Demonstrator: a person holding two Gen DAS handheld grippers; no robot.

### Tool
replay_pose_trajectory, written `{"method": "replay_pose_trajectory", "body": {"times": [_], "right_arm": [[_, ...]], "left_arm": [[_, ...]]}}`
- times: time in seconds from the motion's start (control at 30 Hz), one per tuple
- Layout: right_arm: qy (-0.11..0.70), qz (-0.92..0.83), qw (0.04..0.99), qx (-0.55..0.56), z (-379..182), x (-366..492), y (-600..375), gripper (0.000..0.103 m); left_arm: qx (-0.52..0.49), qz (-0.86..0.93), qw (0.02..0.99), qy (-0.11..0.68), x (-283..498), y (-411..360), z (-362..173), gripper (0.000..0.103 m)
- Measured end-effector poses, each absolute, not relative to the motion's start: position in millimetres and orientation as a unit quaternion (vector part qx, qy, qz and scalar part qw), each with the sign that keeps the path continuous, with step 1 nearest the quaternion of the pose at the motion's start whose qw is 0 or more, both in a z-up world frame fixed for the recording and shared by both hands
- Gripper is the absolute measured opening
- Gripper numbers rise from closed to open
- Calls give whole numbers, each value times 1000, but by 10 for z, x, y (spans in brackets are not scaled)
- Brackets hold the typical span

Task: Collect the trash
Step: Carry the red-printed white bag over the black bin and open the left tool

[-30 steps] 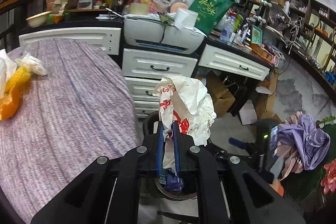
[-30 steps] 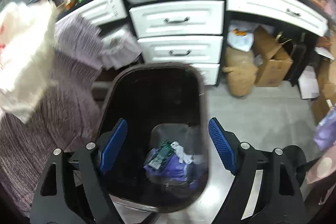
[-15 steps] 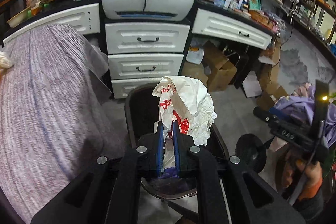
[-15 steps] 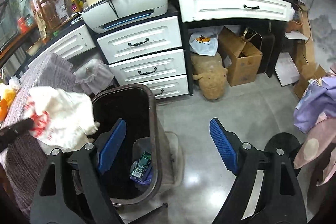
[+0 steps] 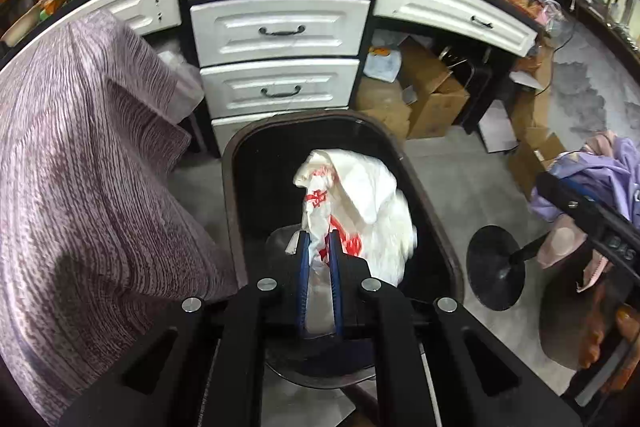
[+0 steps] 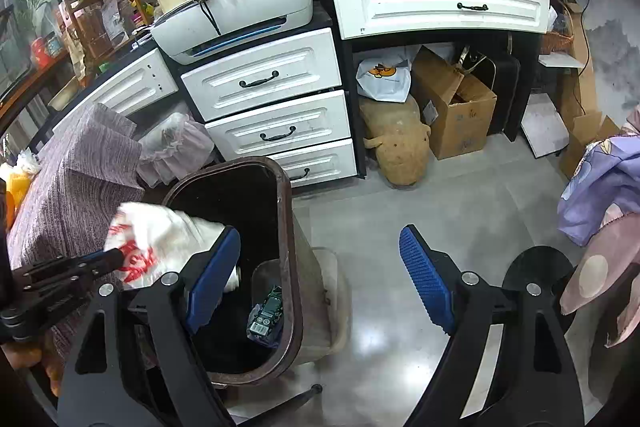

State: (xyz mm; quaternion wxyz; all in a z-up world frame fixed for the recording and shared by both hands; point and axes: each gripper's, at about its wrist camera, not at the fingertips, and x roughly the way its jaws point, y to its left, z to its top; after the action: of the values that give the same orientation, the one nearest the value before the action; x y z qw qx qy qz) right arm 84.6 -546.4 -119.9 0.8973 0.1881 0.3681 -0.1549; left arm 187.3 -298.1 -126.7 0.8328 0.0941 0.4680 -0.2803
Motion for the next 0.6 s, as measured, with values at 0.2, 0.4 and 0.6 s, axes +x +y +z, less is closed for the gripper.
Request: {"method": "replay_pose_trajectory", "body": {"times": [0.2,0.4,0.6], "right_arm": [[370,-155,896,190,-1215,853,-5472,81],[375,-156,893,195,-1247,859,-5475,82],[372,-156,894,195,-1239,859,-5475,82]], "left_arm": [[86,-269,829,483,1889,-2950,-1369,70],[81,-278,831,475,1804,-2924,-1313,85],[87,-292,838,453,1644,-2893,-1161,90]]}}
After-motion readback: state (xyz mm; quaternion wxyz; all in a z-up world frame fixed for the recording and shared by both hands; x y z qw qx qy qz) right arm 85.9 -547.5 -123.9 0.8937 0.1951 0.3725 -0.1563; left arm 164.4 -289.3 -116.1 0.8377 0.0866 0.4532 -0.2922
